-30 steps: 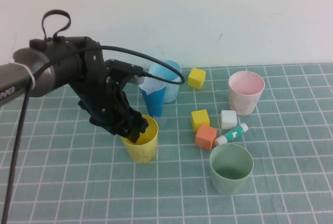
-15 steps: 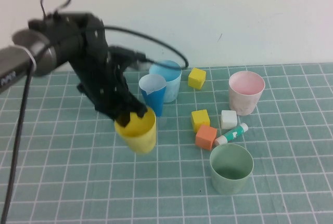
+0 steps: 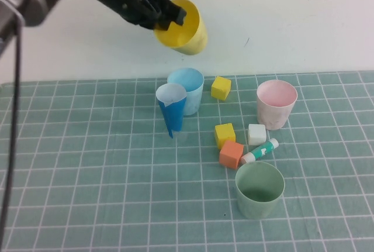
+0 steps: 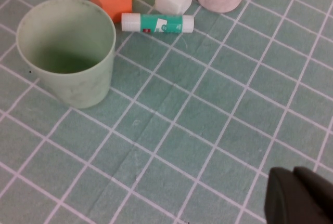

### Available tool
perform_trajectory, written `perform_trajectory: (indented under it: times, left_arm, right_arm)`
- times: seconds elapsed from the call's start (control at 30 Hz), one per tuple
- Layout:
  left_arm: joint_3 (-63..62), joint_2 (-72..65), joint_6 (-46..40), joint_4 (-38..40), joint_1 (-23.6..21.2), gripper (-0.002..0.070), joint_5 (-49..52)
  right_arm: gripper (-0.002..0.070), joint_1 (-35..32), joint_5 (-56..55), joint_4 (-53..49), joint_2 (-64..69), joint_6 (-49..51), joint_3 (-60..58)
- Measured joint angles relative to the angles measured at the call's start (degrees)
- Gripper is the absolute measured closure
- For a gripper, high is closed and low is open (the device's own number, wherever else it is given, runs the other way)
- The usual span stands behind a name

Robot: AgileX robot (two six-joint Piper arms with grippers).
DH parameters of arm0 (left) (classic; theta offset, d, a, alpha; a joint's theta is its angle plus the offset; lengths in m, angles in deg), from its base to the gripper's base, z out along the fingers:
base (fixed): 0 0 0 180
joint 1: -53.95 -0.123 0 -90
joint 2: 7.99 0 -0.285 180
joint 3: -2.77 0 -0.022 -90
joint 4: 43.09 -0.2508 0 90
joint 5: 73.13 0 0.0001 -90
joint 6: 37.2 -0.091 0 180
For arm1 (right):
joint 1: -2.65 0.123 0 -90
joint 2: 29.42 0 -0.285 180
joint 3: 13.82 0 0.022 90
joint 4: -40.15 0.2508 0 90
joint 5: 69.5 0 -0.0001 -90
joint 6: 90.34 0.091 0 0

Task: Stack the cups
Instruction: Place the yellow cup on the blue cup

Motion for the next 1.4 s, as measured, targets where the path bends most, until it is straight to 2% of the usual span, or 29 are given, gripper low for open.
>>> perform_trajectory:
  times: [0.2,0.5,1.17,1.23,1.3,1.4]
  left_arm:
    - [-0.09,-9.09,1.46,-1.57,0.00,0.0669,-6.56]
    - [-3.17,-14.57,2.33,-4.48,0.00,0.0669,-8.95]
    - [-3.79,-16.47,1.40,-4.34,0.00,0.0659,-4.52]
    - [-3.79,-16.47,1.03,-4.25,0.00,0.0617,-3.70]
    - [-3.79,-16.47,0.90,-4.25,0.00,0.0543,-3.26]
    - [-3.79,-16.47,0.81,-4.25,0.00,0.0394,-3.28]
  right_arm:
    - [0.0679,0.00,0.00,0.00,0.00,0.00,-0.20]
    - [0.0679,0.00,0.00,0.00,0.00,0.00,-0.20]
    - [0.0679,0.00,0.00,0.00,0.00,0.00,-0.23]
    - [0.0679,0.00,0.00,0.00,0.00,0.00,-0.23]
    - [0.0679,0.00,0.00,0.00,0.00,0.00,-0.23]
    - [0.0679,0.00,0.00,0.00,0.00,0.00,-0.23]
